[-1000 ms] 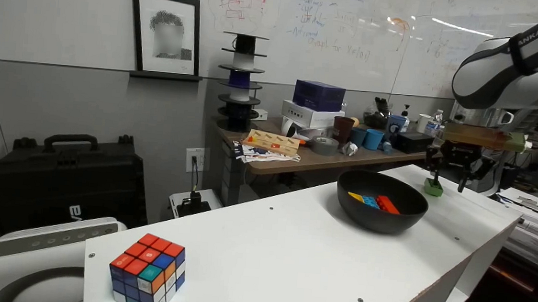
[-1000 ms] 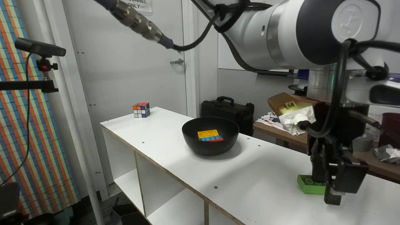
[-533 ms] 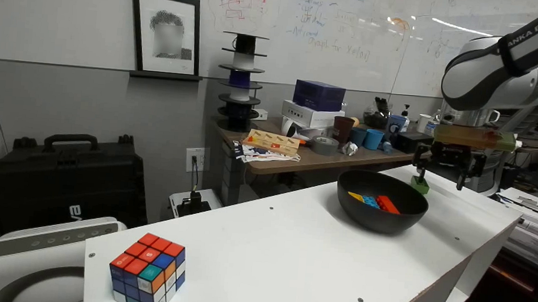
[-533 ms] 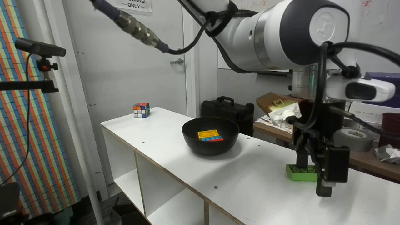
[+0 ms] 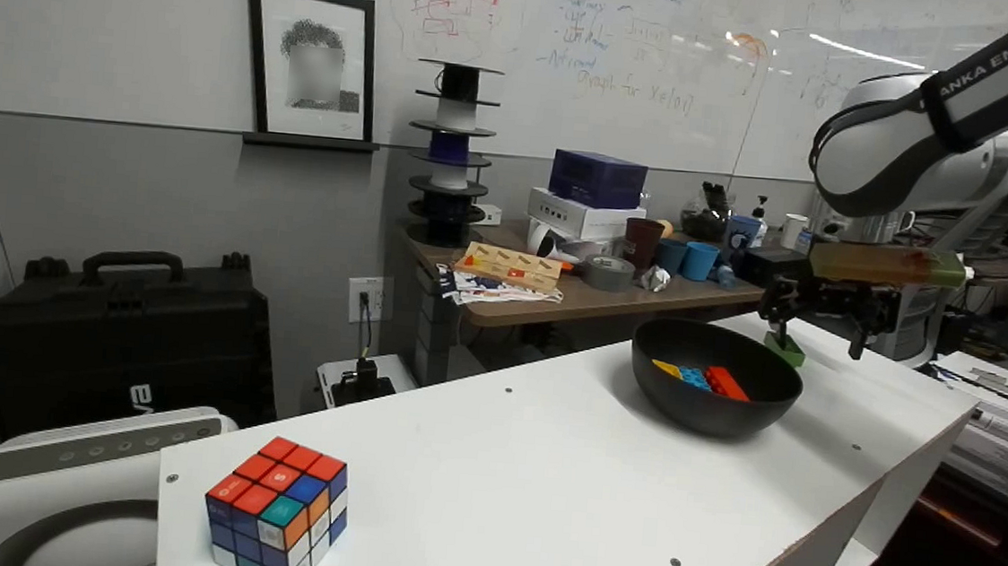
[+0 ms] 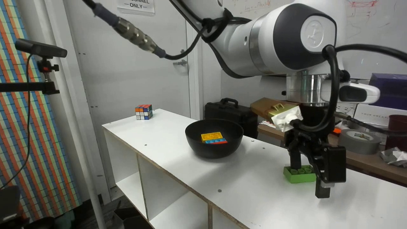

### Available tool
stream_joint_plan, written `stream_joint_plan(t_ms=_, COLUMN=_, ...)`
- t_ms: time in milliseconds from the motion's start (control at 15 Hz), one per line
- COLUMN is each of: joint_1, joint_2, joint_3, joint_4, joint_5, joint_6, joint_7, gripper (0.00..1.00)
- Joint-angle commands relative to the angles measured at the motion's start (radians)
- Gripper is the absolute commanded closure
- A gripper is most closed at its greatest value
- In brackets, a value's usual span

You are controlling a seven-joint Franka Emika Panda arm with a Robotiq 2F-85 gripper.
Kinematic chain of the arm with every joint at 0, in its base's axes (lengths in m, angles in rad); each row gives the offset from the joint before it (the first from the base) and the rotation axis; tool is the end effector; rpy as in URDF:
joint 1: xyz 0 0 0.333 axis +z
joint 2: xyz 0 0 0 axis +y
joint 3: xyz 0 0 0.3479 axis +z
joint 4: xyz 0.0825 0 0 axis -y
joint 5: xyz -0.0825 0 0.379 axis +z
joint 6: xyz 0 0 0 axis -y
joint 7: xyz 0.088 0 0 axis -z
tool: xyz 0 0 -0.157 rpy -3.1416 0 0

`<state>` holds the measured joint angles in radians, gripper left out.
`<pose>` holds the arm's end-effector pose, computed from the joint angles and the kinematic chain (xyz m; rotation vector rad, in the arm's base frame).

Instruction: Put all the toy blocks into the black bowl.

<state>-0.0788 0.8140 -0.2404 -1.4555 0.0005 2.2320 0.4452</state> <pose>0.7087 -0.2046 0.1841 2.7902 -1.0076 -0.0081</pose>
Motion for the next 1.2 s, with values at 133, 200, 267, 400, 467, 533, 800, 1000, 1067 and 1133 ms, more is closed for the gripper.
stream_joint_plan(t_ms=133, joint_1=0.022, joint_2=-0.062, joint_3=-0.005, joint_4=-0.067, joint_5=-0.064, joint_6=-0.005, joint_7=-0.051, gripper=0.00)
stream_joint_plan(t_ms=200, joint_1=0.023, joint_2=-0.078, joint_3=-0.003, joint_4=-0.083, joint_5=-0.071, joint_6=0.003, joint_7=-0.060, gripper=0.00)
stream_joint_plan(t_ms=267, joint_1=0.022, joint_2=-0.095, joint_3=0.001, joint_4=-0.099, joint_5=-0.073, joint_6=0.010, joint_7=-0.069, gripper=0.00)
stream_joint_plan(t_ms=400, joint_1=0.017, joint_2=-0.122, joint_3=0.012, joint_4=-0.124, joint_5=-0.069, joint_6=0.026, joint_7=-0.087, gripper=0.00)
stream_joint_plan(t_ms=467, joint_1=0.014, joint_2=-0.131, joint_3=0.018, joint_4=-0.133, joint_5=-0.064, joint_6=0.037, joint_7=-0.099, gripper=0.00)
stream_joint_plan(t_ms=533, joint_1=0.010, joint_2=-0.137, joint_3=0.024, joint_4=-0.140, joint_5=-0.059, joint_6=0.041, joint_7=-0.108, gripper=0.00)
stream_joint_plan(t_ms=800, joint_1=0.008, joint_2=-0.127, joint_3=0.034, joint_4=-0.149, joint_5=-0.058, joint_6=0.102, joint_7=-0.119, gripper=0.00)
stream_joint_plan(t_ms=1000, joint_1=0.005, joint_2=-0.097, joint_3=0.047, joint_4=-0.149, joint_5=-0.048, joint_6=0.168, joint_7=-0.128, gripper=0.00)
stream_joint_plan(t_ms=1067, joint_1=0.006, joint_2=-0.088, joint_3=0.050, joint_4=-0.153, joint_5=-0.047, joint_6=0.205, joint_7=-0.128, gripper=0.00)
stream_joint_plan(t_ms=1133, joint_1=0.010, joint_2=-0.080, joint_3=0.051, joint_4=-0.151, joint_5=-0.048, joint_6=0.221, joint_7=-0.126, gripper=0.00)
